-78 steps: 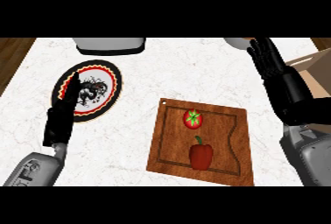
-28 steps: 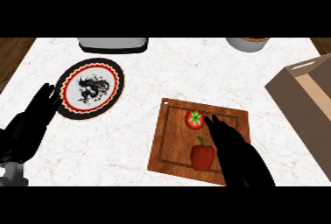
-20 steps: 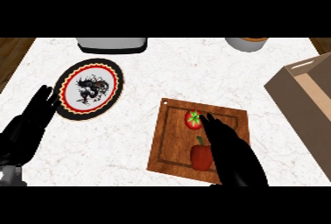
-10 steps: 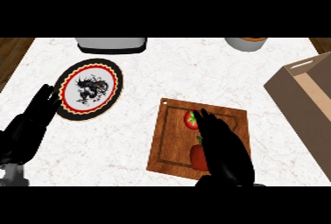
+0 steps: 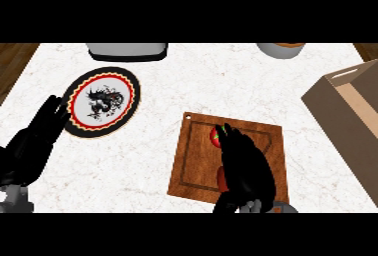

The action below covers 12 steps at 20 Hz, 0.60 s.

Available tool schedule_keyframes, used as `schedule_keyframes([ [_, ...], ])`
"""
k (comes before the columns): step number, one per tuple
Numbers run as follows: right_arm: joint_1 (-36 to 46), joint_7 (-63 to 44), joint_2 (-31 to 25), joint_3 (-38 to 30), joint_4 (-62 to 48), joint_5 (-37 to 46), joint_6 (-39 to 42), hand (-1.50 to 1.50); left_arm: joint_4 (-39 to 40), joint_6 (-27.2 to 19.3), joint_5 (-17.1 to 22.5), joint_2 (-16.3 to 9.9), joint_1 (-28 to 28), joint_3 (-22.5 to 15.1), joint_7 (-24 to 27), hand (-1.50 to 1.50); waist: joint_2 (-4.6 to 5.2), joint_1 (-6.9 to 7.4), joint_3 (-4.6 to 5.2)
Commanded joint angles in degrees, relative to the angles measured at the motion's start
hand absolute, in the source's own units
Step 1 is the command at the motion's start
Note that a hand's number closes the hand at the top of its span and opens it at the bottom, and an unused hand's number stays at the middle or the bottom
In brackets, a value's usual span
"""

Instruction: Pick the bell pepper from the cutting board and place it in the cardboard box

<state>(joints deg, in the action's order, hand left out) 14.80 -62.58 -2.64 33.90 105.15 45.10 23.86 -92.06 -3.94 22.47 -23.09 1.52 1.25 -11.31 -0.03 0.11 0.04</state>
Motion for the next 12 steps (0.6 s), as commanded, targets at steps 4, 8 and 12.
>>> schedule_keyframes([
  [4,0.55,-7.23,1.94,-3.23,-2.59,1.80,6.15,-1.50,-0.83,1.30,-0.70,1.44,-2.79,0.43,1.66,0.00,-0.06,0.11,-0.01],
  [8,-1.73,-9.33,2.56,1.10,-2.37,4.13,4.53,-1.50,2.83,1.51,-1.78,2.41,0.77,0.33,2.15,0.00,-0.03,-0.35,0.00],
  [12,-1.31,-7.70,2.58,-2.14,-2.21,2.70,7.31,-1.50,-6.69,0.00,-2.40,1.78,-4.82,0.39,-1.69,0.00,-0.15,0.30,-0.04],
])
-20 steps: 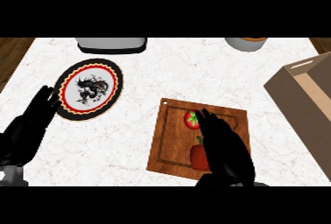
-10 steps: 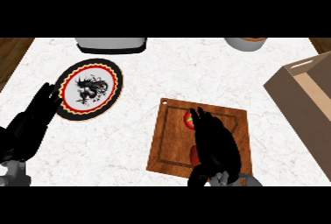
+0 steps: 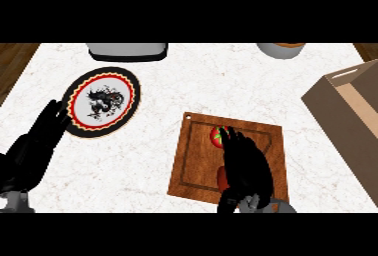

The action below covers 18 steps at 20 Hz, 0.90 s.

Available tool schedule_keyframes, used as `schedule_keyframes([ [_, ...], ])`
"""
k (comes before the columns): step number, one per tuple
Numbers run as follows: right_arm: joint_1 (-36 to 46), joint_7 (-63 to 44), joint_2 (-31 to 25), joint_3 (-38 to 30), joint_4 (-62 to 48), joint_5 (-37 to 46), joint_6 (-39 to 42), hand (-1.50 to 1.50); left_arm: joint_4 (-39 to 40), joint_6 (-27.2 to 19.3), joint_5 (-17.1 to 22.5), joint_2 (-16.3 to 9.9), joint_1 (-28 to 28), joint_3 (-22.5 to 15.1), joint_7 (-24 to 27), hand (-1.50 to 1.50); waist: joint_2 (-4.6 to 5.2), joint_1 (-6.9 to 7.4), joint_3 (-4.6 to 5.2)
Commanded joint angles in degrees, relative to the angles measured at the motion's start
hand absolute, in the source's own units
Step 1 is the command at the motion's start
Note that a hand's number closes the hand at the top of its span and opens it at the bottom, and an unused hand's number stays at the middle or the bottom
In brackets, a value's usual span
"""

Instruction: Pick the bell pepper from the cutting board and place it in the cardboard box

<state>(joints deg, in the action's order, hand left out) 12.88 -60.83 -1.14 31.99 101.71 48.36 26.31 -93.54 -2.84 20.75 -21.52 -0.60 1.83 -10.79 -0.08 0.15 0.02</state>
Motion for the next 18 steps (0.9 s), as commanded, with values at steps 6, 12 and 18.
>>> schedule_keyframes([
  [6,0.49,-8.07,1.10,2.74,-5.13,-0.18,0.51,-1.50,0.36,1.72,0.07,0.00,0.66,2.33,-1.55,0.00,0.04,0.23,-0.01],
  [12,-5.05,-2.19,0.67,-0.48,-4.30,3.45,1.05,-1.50,0.62,1.16,-1.38,1.62,2.54,2.30,-2.83,0.00,0.03,-0.22,-0.02],
  [18,-4.13,-4.87,1.09,2.70,-5.81,2.80,-1.30,-1.50,-1.21,2.01,-2.39,2.09,2.96,2.89,-4.04,0.00,0.04,-0.03,-0.02],
])
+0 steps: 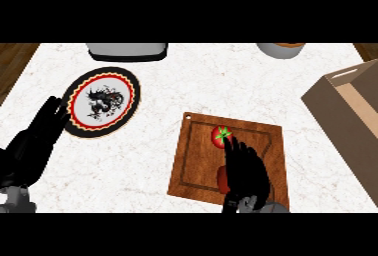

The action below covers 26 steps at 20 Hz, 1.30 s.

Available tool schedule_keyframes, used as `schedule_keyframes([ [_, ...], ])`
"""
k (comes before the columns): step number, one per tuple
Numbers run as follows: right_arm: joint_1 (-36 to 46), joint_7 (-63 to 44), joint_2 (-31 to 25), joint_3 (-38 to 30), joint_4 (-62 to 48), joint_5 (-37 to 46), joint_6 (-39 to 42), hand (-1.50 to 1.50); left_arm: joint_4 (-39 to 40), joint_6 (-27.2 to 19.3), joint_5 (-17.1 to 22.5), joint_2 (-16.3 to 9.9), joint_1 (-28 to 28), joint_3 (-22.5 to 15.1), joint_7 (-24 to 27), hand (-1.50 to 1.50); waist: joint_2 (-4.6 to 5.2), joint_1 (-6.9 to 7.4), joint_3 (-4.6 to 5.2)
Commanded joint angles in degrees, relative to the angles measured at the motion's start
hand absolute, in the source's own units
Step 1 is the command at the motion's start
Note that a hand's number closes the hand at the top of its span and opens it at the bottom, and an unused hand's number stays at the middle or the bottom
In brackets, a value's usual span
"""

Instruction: Pick the bell pepper from the cutting board and place it in the cardboard box

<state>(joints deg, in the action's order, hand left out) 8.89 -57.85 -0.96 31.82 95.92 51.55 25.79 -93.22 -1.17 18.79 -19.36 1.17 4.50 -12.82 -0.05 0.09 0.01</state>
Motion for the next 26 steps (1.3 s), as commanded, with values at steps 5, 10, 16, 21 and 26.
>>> schedule_keyframes([
  [5,3.19,-1.56,0.91,2.61,-4.94,1.83,-6.19,1.50,-2.02,2.18,-1.00,1.17,-1.30,1.85,-1.53,0.00,0.04,0.20,-0.02],
  [10,5.20,4.22,0.91,-0.76,-8.78,4.19,-4.52,1.50,4.30,4.12,-2.81,3.15,0.33,2.44,2.60,0.00,0.07,0.09,-0.01],
  [16,6.47,5.11,0.91,-1.10,-11.24,4.81,-5.84,1.50,-1.81,3.31,-2.37,2.34,2.13,4.05,-4.22,0.00,0.06,0.28,-0.03],
  [21,5.12,15.89,-7.89,-15.63,-5.81,0.25,-2.04,1.50,0.07,6.20,-0.31,1.43,1.16,6.39,-3.33,0.00,0.04,0.00,-0.02],
  [26,12.00,17.62,-10.38,-19.89,-10.08,2.40,-2.18,1.50,1.43,3.89,-4.01,4.25,2.12,4.49,-2.11,0.00,0.08,-0.01,-0.01],
])
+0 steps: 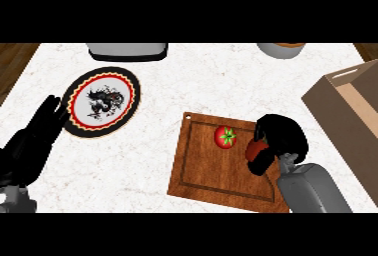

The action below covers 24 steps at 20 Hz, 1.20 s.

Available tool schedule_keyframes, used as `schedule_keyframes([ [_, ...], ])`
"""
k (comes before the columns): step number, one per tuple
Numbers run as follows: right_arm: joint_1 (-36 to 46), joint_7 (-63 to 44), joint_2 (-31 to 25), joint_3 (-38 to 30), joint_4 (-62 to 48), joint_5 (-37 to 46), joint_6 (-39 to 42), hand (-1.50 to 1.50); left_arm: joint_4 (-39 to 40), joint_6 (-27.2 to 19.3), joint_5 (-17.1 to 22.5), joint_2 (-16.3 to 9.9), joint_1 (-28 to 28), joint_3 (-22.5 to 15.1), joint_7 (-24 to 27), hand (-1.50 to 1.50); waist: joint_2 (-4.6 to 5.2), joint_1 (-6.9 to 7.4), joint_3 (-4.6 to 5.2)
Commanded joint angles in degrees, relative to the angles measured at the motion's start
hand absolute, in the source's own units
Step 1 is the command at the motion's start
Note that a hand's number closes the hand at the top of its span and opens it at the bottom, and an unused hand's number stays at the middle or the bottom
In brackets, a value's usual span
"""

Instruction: Pick the bell pepper from the cutting board and place it in the cardboard box

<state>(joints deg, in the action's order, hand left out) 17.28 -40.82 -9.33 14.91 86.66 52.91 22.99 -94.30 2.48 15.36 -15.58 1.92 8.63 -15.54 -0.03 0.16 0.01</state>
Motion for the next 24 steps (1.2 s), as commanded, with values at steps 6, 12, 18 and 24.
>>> schedule_keyframes([
  [6,4.23,-0.27,-2.76,-2.83,7.71,3.44,0.29,1.50,1.53,1.91,-0.87,1.11,-1.69,0.70,2.73,0.00,-0.07,-0.19,0.01],
  [12,7.66,-8.43,-1.29,0.24,23.84,8.45,2.82,1.50,-1.14,-0.47,-0.90,0.53,0.23,1.10,-1.94,0.00,-0.29,-0.54,0.05],
  [18,19.30,-16.73,-1.81,-6.96,29.28,10.60,9.39,1.50,1.23,0.41,-1.66,1.27,1.32,0.10,-0.66,0.00,-0.17,-0.58,0.08],
  [24,20.89,-16.60,-6.53,-14.86,29.72,12.43,12.23,1.50,-4.87,-0.79,-2.02,3.15,-1.76,-1.39,-2.65,0.00,-0.21,-0.03,0.01],
])
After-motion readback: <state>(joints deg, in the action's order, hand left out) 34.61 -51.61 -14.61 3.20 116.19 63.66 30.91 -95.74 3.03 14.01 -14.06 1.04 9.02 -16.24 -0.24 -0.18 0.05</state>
